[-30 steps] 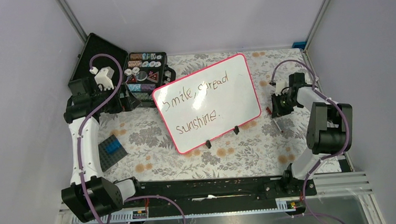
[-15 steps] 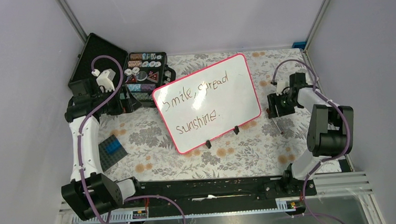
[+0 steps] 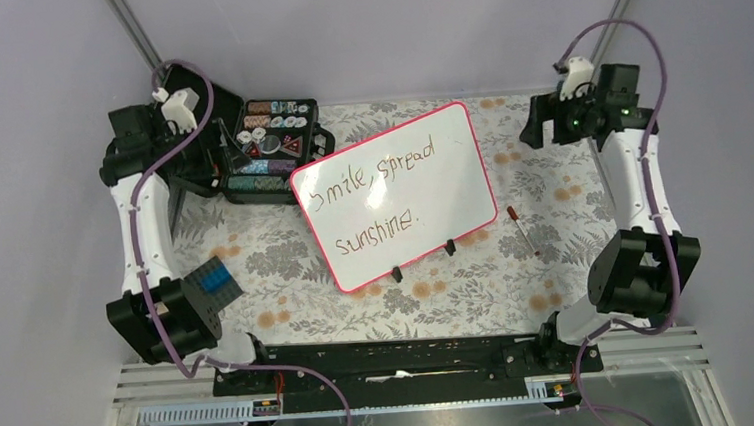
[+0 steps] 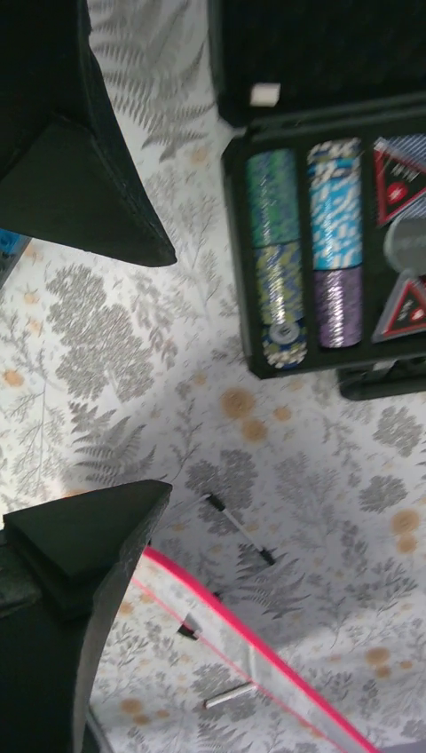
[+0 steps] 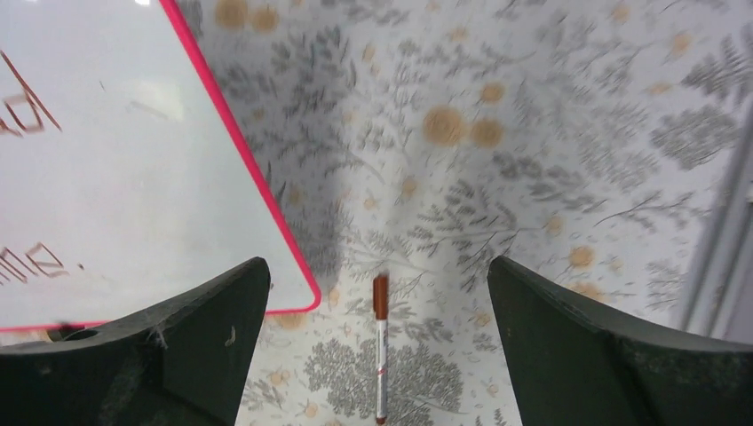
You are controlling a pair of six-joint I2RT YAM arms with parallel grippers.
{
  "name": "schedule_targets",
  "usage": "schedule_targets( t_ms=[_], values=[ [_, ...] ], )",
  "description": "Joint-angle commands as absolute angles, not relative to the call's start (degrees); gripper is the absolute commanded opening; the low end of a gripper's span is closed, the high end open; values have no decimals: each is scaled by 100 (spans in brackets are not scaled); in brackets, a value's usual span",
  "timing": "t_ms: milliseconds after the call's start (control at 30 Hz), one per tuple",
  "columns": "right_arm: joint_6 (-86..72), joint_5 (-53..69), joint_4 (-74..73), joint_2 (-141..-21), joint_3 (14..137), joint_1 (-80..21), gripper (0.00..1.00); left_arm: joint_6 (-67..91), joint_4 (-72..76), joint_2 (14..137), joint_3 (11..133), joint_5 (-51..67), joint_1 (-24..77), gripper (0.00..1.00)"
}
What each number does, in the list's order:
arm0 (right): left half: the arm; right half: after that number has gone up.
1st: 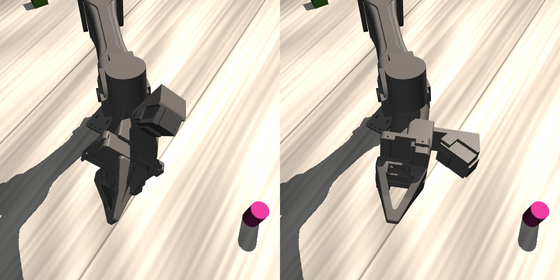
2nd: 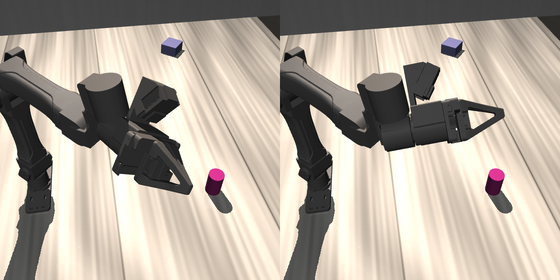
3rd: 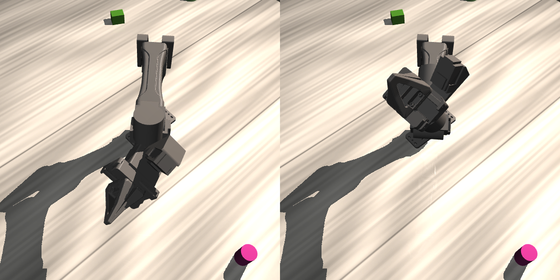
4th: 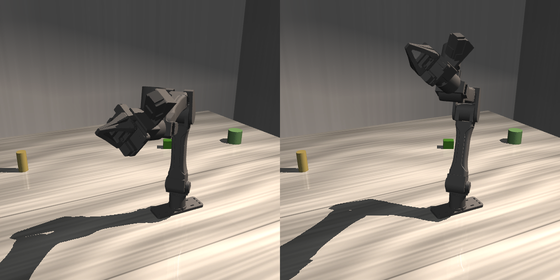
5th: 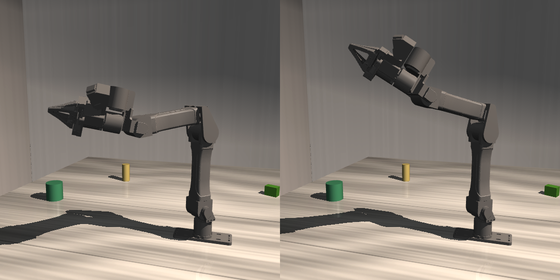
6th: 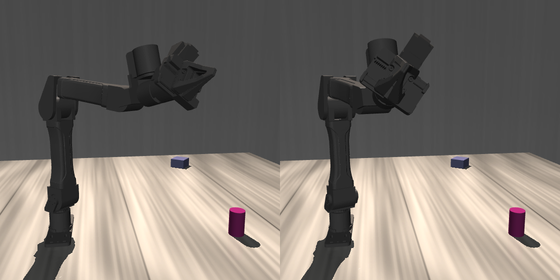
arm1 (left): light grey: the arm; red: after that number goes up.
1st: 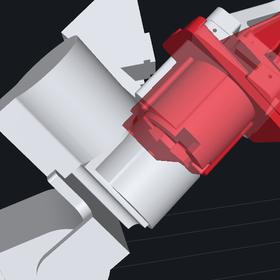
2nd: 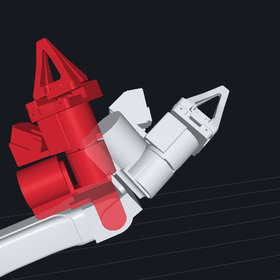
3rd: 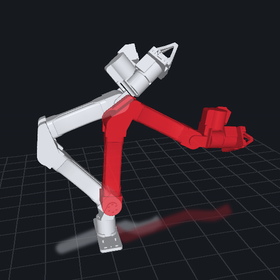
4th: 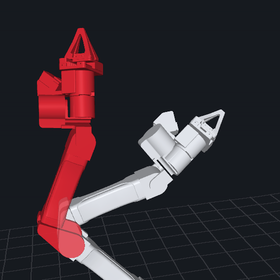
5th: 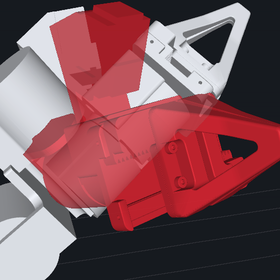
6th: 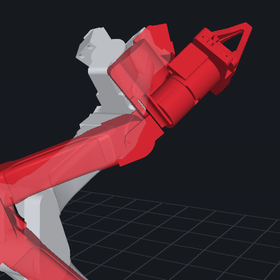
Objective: Write a sentence on the whiteboard
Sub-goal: Reset both arms
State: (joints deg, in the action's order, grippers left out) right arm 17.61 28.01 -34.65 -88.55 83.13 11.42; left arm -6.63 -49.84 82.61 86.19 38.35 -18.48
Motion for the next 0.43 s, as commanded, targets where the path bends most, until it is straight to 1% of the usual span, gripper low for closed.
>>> schedule_targets(
  t_ms=[0, 167, 400],
  values=[
    [1451, 3275, -3639, -9149, 9229, 1475, 100, -732, -4801, 8663, 9594, 3574, -1889, 99],
    [1199, 3621, -3635, -9561, 9914, 1898, 100, -656, -4452, 8892, 9877, 3180, -1889, 99],
    [1267, 3649, -3640, -9618, 10201, 1994, 99, -638, -4298, 8953, 9874, 2919, -1890, 99]
  ],
)
